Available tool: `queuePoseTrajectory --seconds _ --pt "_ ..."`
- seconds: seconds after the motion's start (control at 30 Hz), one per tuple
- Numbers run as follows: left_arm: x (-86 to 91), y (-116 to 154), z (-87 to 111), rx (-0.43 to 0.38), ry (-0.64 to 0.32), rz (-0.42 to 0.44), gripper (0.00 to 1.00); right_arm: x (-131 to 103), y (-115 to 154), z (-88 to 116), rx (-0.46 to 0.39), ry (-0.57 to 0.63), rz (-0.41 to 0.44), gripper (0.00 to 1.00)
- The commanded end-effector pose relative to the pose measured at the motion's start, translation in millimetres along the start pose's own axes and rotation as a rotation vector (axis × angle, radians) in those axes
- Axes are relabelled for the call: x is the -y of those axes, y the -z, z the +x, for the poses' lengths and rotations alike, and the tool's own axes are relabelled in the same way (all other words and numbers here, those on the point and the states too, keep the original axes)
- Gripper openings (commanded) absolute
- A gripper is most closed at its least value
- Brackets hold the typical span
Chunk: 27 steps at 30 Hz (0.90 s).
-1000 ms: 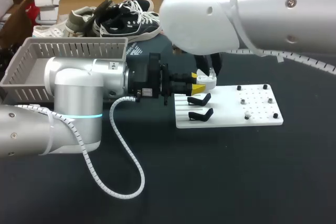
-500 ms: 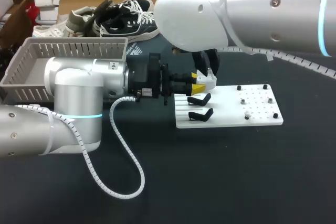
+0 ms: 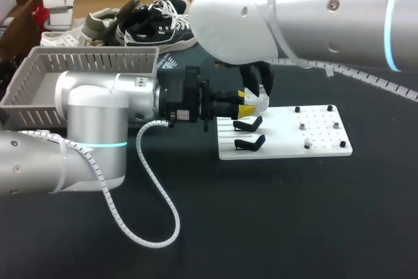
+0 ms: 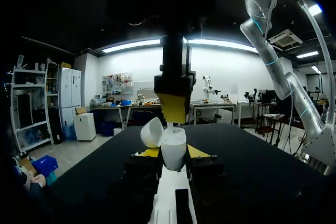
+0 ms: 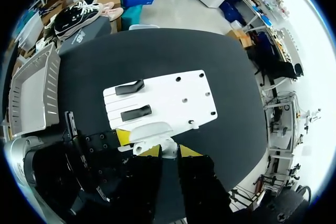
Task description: Pick up each earbud case from the left stands, insert the matching earbuds, close the lid, and place the case in the box.
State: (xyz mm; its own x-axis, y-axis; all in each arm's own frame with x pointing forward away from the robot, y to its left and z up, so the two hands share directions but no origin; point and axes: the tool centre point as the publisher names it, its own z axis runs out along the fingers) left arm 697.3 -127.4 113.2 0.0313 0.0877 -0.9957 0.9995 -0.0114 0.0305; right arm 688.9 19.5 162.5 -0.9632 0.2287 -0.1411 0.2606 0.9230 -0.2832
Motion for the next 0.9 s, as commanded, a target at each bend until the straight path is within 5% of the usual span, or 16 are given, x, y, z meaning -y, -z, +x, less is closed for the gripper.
queuePoseTrajectory --seconds 0.03,0.33,0.37,0.53,0.9 --pt "0.9 -0.8 -0.1 0.001 -0.001 -0.003 0.00 -0.6 -0.2 -0.3 0.002 -0.003 0.000 0.00" --pt "0.9 -0.8 -0.1 0.001 -0.001 -0.003 0.00 -3.4 -5.6 2.8 -0.006 0.007 0.024 0.00" --pt "0.9 -0.8 -0.1 0.001 -0.001 -0.003 0.00 -3.5 -6.2 3.1 -0.007 0.007 0.026 0.16" --pt "0.9 -0.8 -0.1 0.001 -0.001 -0.003 0.00 -3.5 -6.9 3.6 -0.012 0.010 0.031 0.40" --pt "0.9 -0.8 -0.1 0.001 -0.001 -0.003 0.00 17.4 8.1 9.4 0.017 -0.034 -0.022 0.42"
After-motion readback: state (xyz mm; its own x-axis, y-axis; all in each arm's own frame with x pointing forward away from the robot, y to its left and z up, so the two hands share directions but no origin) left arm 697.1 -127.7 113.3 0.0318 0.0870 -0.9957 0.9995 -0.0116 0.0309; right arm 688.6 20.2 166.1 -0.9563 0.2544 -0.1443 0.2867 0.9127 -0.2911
